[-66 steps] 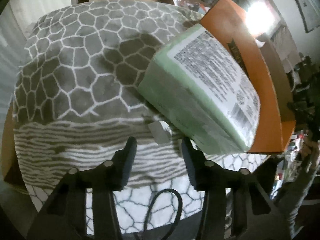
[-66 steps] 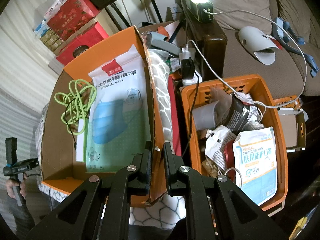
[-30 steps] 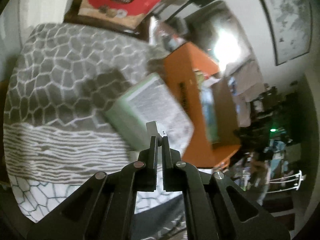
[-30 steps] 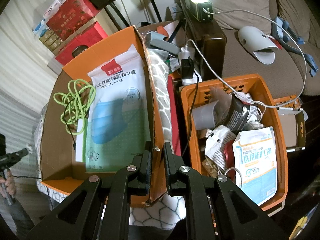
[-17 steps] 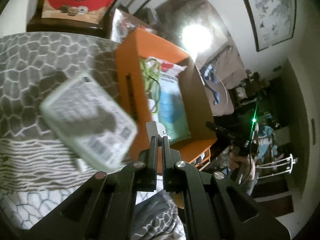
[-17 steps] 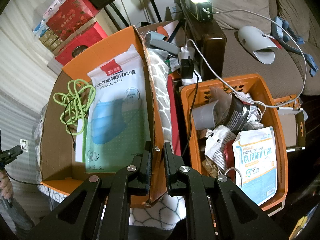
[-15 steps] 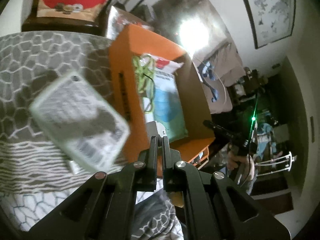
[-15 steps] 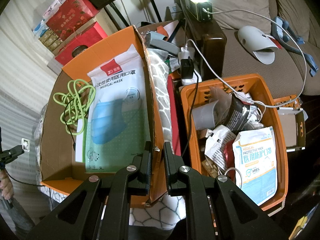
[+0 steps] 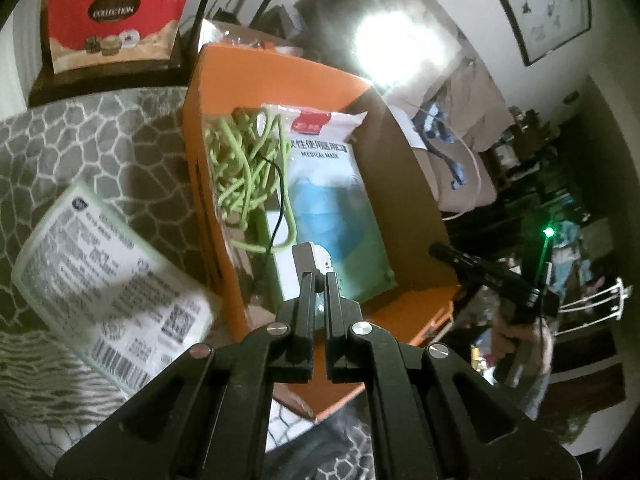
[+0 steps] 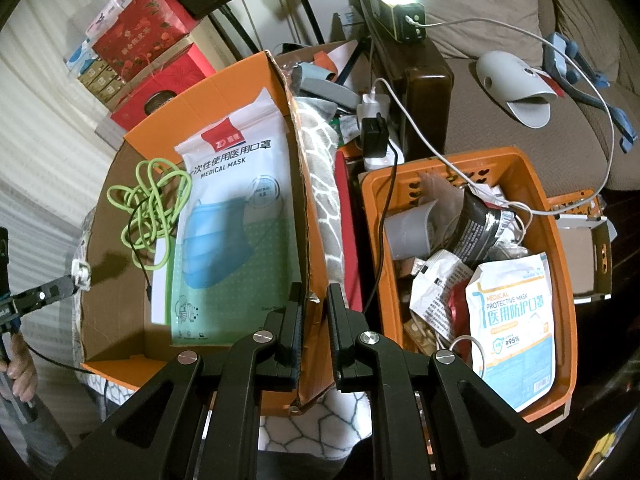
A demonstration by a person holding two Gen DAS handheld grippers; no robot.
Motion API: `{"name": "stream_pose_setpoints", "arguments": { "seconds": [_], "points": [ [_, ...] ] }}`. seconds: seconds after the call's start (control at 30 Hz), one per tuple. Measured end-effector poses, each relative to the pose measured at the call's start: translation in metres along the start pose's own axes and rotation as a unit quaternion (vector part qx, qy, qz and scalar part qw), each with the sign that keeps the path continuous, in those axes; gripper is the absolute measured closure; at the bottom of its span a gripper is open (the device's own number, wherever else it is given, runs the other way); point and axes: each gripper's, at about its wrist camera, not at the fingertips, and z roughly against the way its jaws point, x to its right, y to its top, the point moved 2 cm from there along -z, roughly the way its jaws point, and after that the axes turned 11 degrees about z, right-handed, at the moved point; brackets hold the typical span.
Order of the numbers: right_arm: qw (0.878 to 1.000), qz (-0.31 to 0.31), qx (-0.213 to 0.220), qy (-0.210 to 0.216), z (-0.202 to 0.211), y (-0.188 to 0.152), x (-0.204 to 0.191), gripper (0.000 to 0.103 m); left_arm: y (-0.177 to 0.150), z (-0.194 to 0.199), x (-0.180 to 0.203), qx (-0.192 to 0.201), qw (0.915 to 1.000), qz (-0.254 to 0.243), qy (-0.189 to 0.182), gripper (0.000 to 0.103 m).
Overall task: Organize objects
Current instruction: 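Carry the white plug with the left tool over the cardboard box, then open the left tool to drop the white plug into the box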
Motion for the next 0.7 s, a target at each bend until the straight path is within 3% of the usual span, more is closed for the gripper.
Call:
{"name": "stream_pose_setpoints", "arguments": {
  "seconds": [0.3,0.5,0.6,0.7],
  "points": [
    [1.000,-0.001,0.000,0.001,-0.001,0.001,0.000,0.092,0.008,0.005,-0.002,0.023,0.9992,-0.009,0.031,0.099],
    [1.000,0.000,0.000,0.000,-0.001,0.001,0.000,0.092,0.006,0.028,-0.012,0.045,0.9978,-0.010,0.048,0.083],
    [1.000,-0.001,0.000,0.001,-0.001,0.001,0.000,0.092,0.006,0.040,-0.024,0.053,0.9964,-0.008,0.065,0.068],
    [1.000,-0.001,0.000,0.001,-0.001,0.001,0.000,0.092,0.005,0.047,-0.036,0.060,0.9944,-0.008,0.086,0.066]
  ]
}}
